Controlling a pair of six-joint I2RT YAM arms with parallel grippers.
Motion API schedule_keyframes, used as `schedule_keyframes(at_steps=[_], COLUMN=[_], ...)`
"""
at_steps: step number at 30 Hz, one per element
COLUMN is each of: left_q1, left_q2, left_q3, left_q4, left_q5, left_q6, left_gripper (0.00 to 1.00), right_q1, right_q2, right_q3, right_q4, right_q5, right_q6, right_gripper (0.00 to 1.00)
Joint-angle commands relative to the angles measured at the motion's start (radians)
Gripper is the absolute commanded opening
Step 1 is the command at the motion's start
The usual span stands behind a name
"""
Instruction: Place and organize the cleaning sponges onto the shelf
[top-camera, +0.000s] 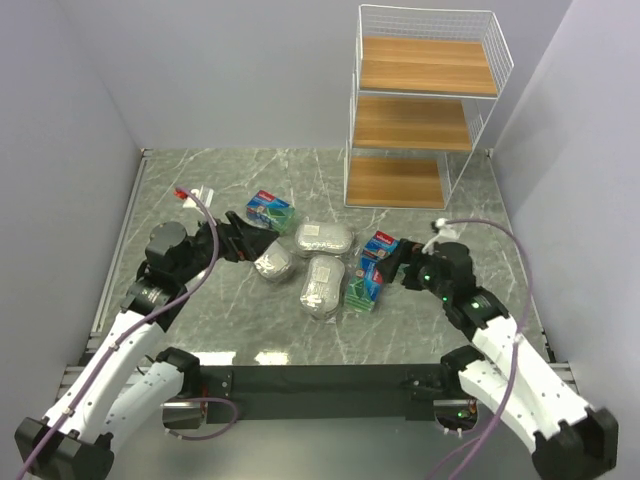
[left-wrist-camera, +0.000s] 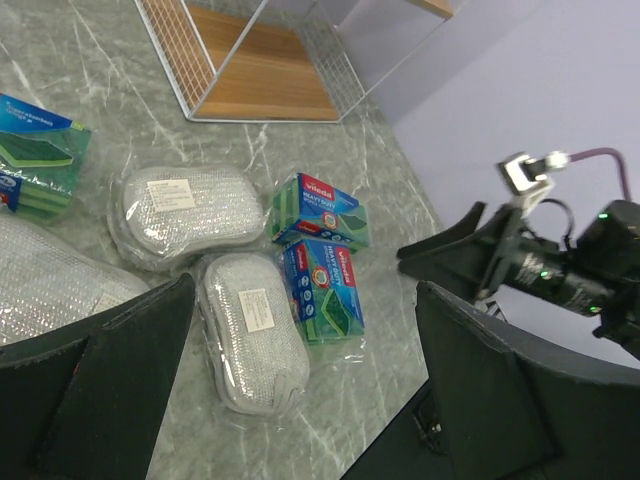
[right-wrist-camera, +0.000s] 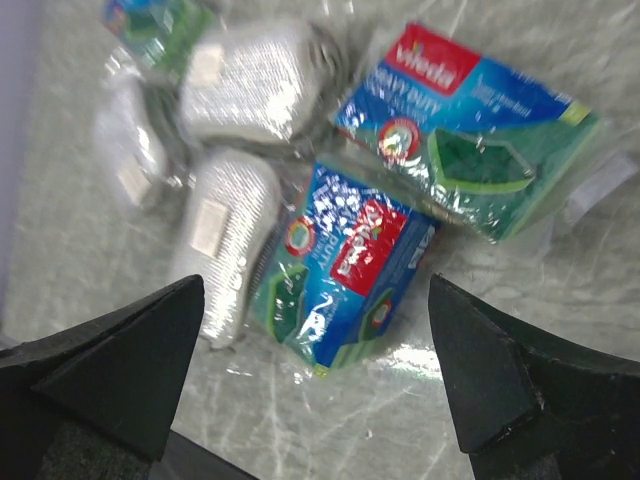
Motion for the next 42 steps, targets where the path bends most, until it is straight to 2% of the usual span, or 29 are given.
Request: schedule_keyframes(at_steps=[1, 3, 13, 22, 25, 36, 42], left_q1=[-0.001, -0.001, -0.003, -0.001, -0.003, -0.003, -0.003], left_q2=[-0.014, -0.008, -0.025, -0.013, -0.014, -0.02, -0.017], left_q3=[-0.014, -0.009, -0.012, -0.02, -0.02, -0.021, -0.015], left_q4=[0.066, 0.065, 0.043, 0.057, 0.054, 0.052, 0.045], left_q5=[0.021, 0.022, -0.005, 0.021, 0.021, 0.016, 0.01], left_q6=[0.017, 0.021, 0.017, 0.0, 0.001, 0.007, 0.014], left_gripper=[0.99, 1.0, 0.99, 0.99, 0.99, 0.99, 0.99], right_q1=[0.099, 0.169, 0.344, 0.461, 0.483, 0.498, 0.522], right_q2=[0.102, 0.169, 0.389, 0.596, 0.636, 0.639, 0.686], right_q3=[0.023, 0.046, 0.182, 0.296, 0.33, 0.34, 0.305], right_q4=[0.055, 0.047, -0.037, -0.246, -0.309, -0.364, -0.297], right_q5=[0.07, 0.122, 0.394, 0.604, 0.664, 0.695, 0.629], right_q6=[-0.026, -0.014, 0.125, 0.455, 0.506, 0.5, 0.457], right_gripper=[1.0, 1.0, 1.0, 0.99, 0.99, 0.98, 0.98])
